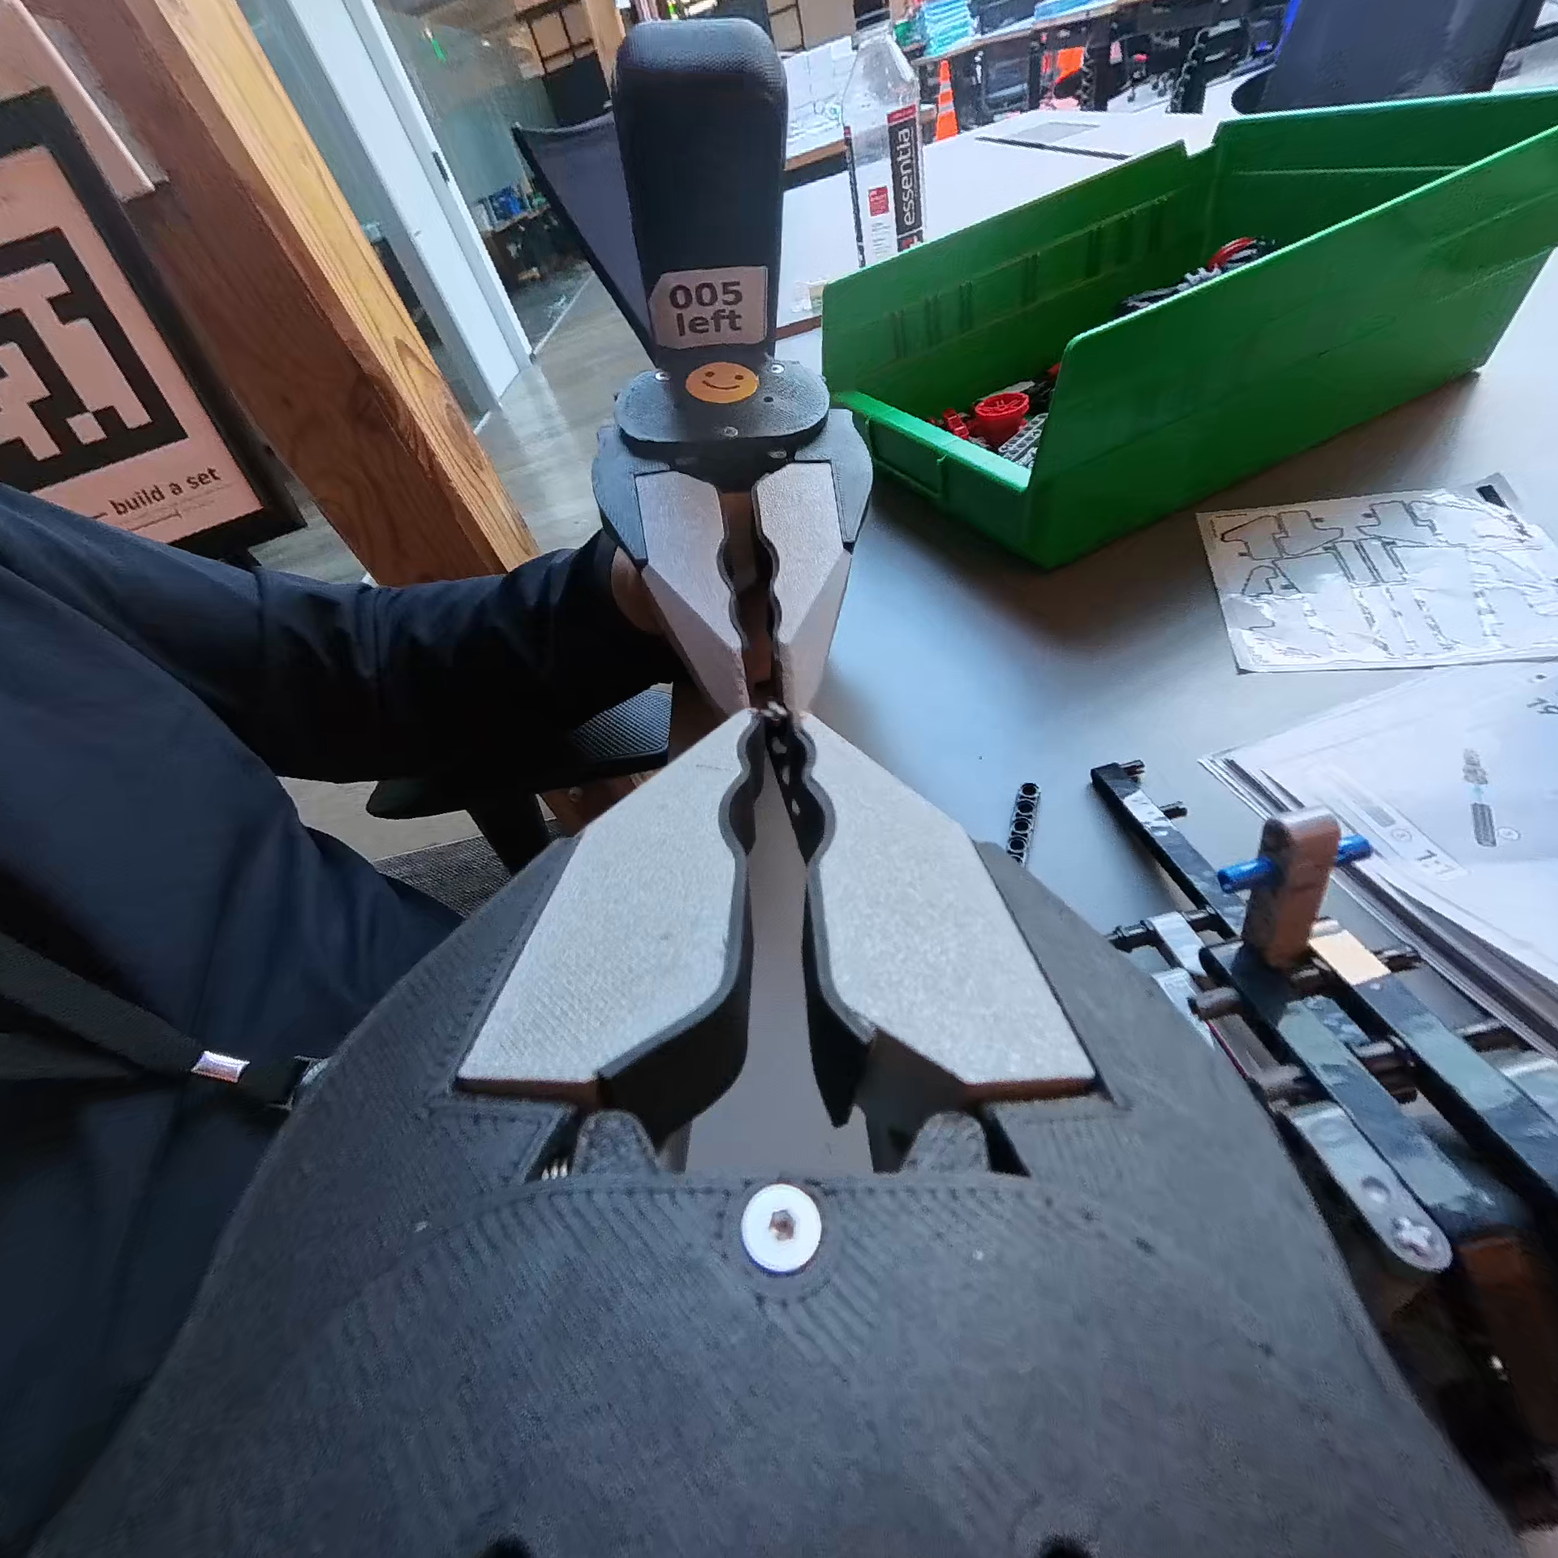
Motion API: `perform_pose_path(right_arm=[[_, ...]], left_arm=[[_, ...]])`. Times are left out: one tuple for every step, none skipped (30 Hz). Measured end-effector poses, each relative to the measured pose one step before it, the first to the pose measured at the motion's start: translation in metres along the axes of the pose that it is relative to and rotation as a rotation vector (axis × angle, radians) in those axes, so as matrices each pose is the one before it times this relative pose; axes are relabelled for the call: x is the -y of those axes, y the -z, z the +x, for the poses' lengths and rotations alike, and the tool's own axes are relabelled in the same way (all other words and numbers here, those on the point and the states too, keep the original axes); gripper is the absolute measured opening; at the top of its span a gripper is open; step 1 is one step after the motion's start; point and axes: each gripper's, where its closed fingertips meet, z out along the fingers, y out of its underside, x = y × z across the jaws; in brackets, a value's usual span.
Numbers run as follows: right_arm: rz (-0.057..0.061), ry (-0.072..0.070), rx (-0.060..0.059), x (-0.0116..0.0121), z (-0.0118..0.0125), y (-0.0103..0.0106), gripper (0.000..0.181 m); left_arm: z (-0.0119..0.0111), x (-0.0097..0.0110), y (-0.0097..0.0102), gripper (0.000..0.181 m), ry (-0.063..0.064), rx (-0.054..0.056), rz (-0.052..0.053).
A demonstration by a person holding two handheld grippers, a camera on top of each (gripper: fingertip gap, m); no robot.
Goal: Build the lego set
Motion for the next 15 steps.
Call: perform_pose_path(right_arm=[[0.0012, 0.0019, -0.0056, 0.00073, 0.00007, 0.00193, 0.005], [0.0062, 0.0017, -0.0056, 0.00167, 0.00016, 0.00342, 0.011], [0.0079, -0.0016, -0.0114, 0.0017, 0.00135, 0.0045, 0.014], [0.0021, -0.0039, -0.0232, 0.00065, 0.00355, 0.00454, 0.015], [-0.0095, -0.0045, -0.0383, -0.00165, 0.0058, 0.00343, 0.014], [-0.0218, -0.0013, -0.0435, -0.00405, 0.00612, 0.00085, 0.014], [-0.036, 0.0056, -0.0442, -0.00654, 0.00534, -0.00245, 0.014], [-0.0507, 0.0156, -0.0476, -0.00856, 0.00491, -0.00535, 0.015], [-0.0587, 0.0273, -0.0535, -0.00909, 0.00453, -0.00773, 0.017], [-0.0521, 0.0368, -0.0597, -0.00702, 0.00436, -0.00879, 0.019], [-0.0371, 0.0394, -0.0558, -0.00381, 0.00306, -0.00895, 0.02], [-0.0249, 0.0305, -0.0494, -0.0011, 0.00276, -0.00822, 0.022], [-0.0131, 0.016, -0.0389, 0.00101, 0.00291, -0.00717, 0.023], [-0.0104, 0.0016, -0.0198, 0.00133, 0.00205, -0.00653, 0.023], [-0.0226, -0.0122, 0.0009, -0.00064, 0.0009, -0.00626, 0.023]], left_arm=[[0.00158, 0.00152, 0.00131, 0.002, -0.0024, -0.01, 0.0121], [0.00066, 0.0014, 0.00205, 0.002, 0.0028, -0.005, 0.0127], [0.00024, 0.00019, 0.00271, 0.002, 0.0087, -0.006, 0.0053], [0.00052, -0.00074, 0.0035, 0.002, 0.0068, -0.0076, 0.0001], [0.00001, -0.00037, 0.00474, 0.002, 0.001, -0.0005, 0.0035], [-0.00015, 0.00017, 0.00578, 0.002, -0.0023, 0.0027, 0.0086], [0.00013, 0.00032, 0.00645, 0.002, -0.0004, 0.0016, 0.0104], [-0.00045, 0.00016, 0.00657, 0.002, 0.0043, 0.0036, 0.0091], [-0.0005, 0.00022, 0.00646, 0.002, 0.0051, 0.0028, 0.0093], [-0.00084, 0.00061, 0.00599, 0.002, 0.0028, 0.0048, 0.0106], [-0.00117, 0.00083, 0.00521, 0.002, 0.0026, 0.0053, 0.0105], [-0.00104, 0.00097, 0.00436, 0.002, 0.0058, 0.0023, 0.0107], [-0.00007, 0.00108, 0.00324, 0.002, 0.0076, -0.0046, 0.0112], [0.00104, 0.00119, 0.00218, 0.002, 0.0061, -0.0116, 0.0103], [0.00099, 0.00061, 0.00113, 0.002, 0.0039, -0.0091, 0.0058]])
